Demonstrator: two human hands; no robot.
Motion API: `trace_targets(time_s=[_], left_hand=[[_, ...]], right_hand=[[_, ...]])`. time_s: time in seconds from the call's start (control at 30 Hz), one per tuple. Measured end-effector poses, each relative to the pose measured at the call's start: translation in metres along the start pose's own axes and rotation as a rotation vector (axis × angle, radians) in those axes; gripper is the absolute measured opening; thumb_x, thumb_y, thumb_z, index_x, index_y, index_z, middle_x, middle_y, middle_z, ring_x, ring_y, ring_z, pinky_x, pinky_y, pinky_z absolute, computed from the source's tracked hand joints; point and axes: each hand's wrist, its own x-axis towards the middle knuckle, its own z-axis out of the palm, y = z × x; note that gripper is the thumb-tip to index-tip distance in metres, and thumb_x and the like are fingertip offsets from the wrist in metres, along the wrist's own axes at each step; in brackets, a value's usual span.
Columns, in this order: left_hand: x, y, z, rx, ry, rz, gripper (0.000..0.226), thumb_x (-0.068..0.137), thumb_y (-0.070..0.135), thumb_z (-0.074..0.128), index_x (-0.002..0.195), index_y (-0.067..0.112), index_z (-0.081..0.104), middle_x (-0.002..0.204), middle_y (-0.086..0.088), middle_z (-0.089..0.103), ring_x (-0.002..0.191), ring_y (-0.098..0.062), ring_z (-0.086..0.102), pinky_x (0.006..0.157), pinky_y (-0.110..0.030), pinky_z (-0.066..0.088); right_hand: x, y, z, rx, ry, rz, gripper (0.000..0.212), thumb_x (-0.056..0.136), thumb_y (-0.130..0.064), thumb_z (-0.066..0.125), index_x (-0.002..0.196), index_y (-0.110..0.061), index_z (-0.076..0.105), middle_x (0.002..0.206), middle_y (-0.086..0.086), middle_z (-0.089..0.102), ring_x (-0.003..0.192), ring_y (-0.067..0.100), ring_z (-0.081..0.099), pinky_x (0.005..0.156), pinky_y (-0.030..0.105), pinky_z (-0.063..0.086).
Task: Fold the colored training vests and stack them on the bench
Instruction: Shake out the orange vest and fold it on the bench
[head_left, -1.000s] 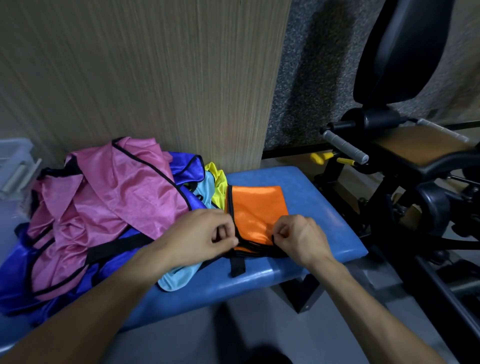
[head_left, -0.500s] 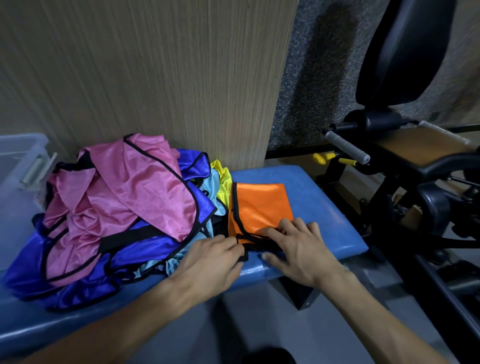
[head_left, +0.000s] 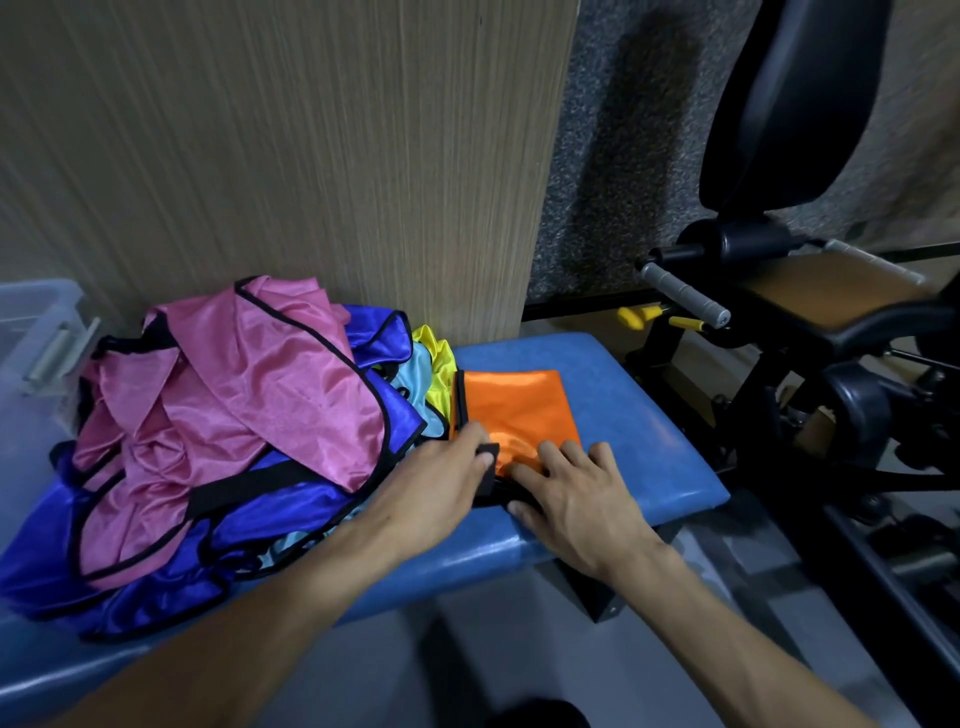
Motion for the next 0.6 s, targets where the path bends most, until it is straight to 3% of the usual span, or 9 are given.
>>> trace_targets(time_s=[0.1,0.17,0.23,0.3,0.4,0.5,0.6], left_hand=[[0.016,-0.011,0.009,-0.094,0.102,-0.135,0.010,0.099,0.025,0.060,0.091,0.021,0.054,0.067,0.004,0.060,0.063,-0.016,0.058,0.064,-0.044,0.052],[0.021,-0.015,0.014,-0.097,0.103,-0.168,0.009,0.096,0.021,0.064,0.095,0.021,0.055,0.065,0.006,0.057,0.062,-0.012,0.056,0.064,-0.042,0.052],[0.023,-0.016,0.019,-0.094,0.109,-0.156,0.021,0.094,0.019,0.067,0.102,0.025,0.049,0.078,0.008,0.053,0.068,-0.010,0.054,0.066,-0.037,0.052],[0.024,-0.020,0.022,-0.070,0.148,-0.124,0.026,0.090,0.020,0.072,0.098,0.030,0.049,0.093,0.012,0.047,0.082,-0.008,0.054,0.073,-0.034,0.052],[0.026,-0.031,0.025,-0.050,0.168,-0.077,0.009,0.091,0.034,0.073,0.087,0.029,0.067,0.096,0.015,0.050,0.094,-0.007,0.053,0.082,-0.031,0.052],[0.024,-0.043,0.022,-0.112,0.073,-0.047,0.032,0.097,0.054,0.055,0.093,0.028,0.073,0.099,0.017,0.052,0.098,-0.005,0.053,0.089,-0.031,0.050],[0.020,-0.056,0.008,-0.206,-0.204,-0.023,0.056,0.084,0.076,0.055,0.122,0.037,0.065,0.118,0.024,0.043,0.117,0.004,0.045,0.098,-0.020,0.042]], right_hand=[[-0.001,0.013,-0.011,0.126,-0.141,-0.012,0.047,0.088,-0.055,0.040,0.126,-0.035,0.059,0.099,-0.004,0.054,0.091,0.023,0.058,0.079,0.042,0.038],[-0.001,0.027,-0.015,0.215,-0.214,-0.025,0.048,0.091,-0.050,0.050,0.138,-0.040,0.049,0.111,-0.009,0.053,0.104,0.017,0.056,0.086,0.039,0.034],[-0.001,0.038,-0.017,0.297,-0.241,-0.033,0.051,0.090,-0.041,0.059,0.139,-0.043,0.046,0.118,-0.015,0.051,0.112,0.011,0.054,0.090,0.036,0.032],[-0.001,0.044,-0.017,0.365,-0.231,-0.037,0.052,0.086,-0.034,0.063,0.136,-0.042,0.049,0.119,-0.018,0.052,0.115,0.008,0.054,0.091,0.035,0.032],[0.000,0.050,-0.011,0.416,-0.232,-0.036,0.052,0.083,-0.031,0.065,0.132,-0.043,0.051,0.119,-0.021,0.052,0.115,0.005,0.054,0.092,0.033,0.032],[0.001,0.054,-0.006,0.422,-0.196,-0.028,0.054,0.080,-0.026,0.064,0.131,-0.041,0.053,0.119,-0.020,0.057,0.113,0.005,0.057,0.093,0.034,0.034],[0.003,0.058,0.001,0.432,-0.164,-0.019,0.055,0.078,-0.024,0.062,0.132,-0.036,0.055,0.122,-0.018,0.062,0.112,0.007,0.058,0.091,0.033,0.035]])
